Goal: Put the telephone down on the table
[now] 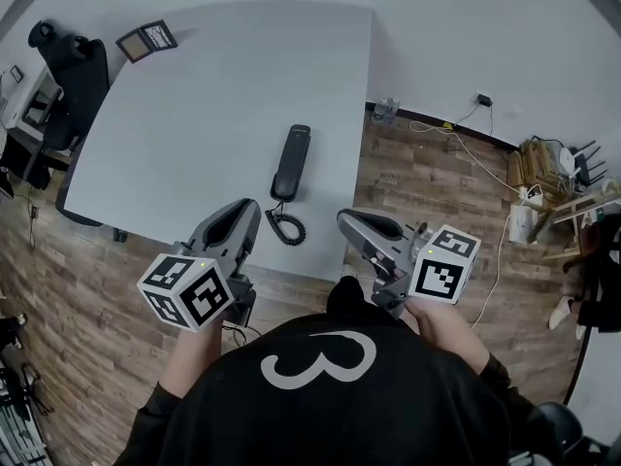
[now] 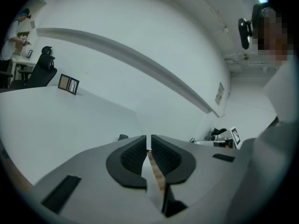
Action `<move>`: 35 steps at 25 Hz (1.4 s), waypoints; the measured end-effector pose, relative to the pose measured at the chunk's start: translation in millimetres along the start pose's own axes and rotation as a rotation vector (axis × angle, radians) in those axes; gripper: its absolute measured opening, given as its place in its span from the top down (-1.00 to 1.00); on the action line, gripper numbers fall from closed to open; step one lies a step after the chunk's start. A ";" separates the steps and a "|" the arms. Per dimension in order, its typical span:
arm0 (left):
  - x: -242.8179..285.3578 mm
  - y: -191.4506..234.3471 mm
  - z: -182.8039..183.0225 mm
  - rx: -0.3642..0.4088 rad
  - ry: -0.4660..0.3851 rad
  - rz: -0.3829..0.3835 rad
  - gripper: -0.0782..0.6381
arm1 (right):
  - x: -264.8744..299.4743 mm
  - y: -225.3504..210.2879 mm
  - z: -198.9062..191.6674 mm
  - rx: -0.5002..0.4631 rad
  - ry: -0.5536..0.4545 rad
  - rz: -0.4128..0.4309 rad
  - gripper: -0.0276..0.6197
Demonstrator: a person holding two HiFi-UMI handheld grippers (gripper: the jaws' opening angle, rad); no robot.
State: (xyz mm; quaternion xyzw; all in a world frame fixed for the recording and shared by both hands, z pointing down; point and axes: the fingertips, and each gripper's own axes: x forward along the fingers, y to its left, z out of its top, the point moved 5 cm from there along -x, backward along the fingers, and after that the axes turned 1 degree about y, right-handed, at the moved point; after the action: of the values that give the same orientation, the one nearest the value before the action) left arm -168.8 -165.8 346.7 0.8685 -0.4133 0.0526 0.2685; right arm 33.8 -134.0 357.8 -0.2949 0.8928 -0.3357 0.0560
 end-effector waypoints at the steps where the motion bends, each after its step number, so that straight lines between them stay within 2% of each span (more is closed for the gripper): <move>1: -10.2 -3.9 0.2 0.000 -0.018 -0.018 0.67 | -0.8 8.6 -2.9 -0.005 -0.006 0.007 0.88; 5: -44.6 -18.5 -4.9 0.011 -0.047 -0.075 0.73 | -5.4 40.2 -11.9 -0.026 -0.036 0.033 0.88; 11: -71.3 -39.1 -24.8 0.098 0.015 -0.137 0.74 | -10.5 67.6 -39.1 -0.015 -0.029 0.049 0.88; 15: -82.6 -54.2 -37.8 0.114 0.054 -0.209 0.74 | -6.5 86.7 -54.9 -0.032 0.006 0.071 0.88; 18: -88.0 -61.0 -46.3 0.110 0.071 -0.234 0.74 | -5.7 93.6 -65.8 -0.029 0.029 0.080 0.88; 27: -94.4 -67.3 -51.2 0.094 0.082 -0.245 0.74 | -11.9 96.6 -70.3 -0.041 0.051 0.086 0.88; 31: -91.8 -66.6 -54.1 0.165 0.108 -0.191 0.75 | -11.5 96.9 -70.9 -0.041 0.055 0.087 0.88; 35: -90.8 -70.5 -54.7 0.143 0.117 -0.213 0.75 | -11.4 97.7 -70.9 -0.040 0.058 0.084 0.88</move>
State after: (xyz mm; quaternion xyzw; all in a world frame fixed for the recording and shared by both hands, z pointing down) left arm -168.4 -39.0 335.0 0.9199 -0.2975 0.1034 0.2335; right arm -25.7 -28.7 349.4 -0.2484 0.9123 -0.3234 0.0385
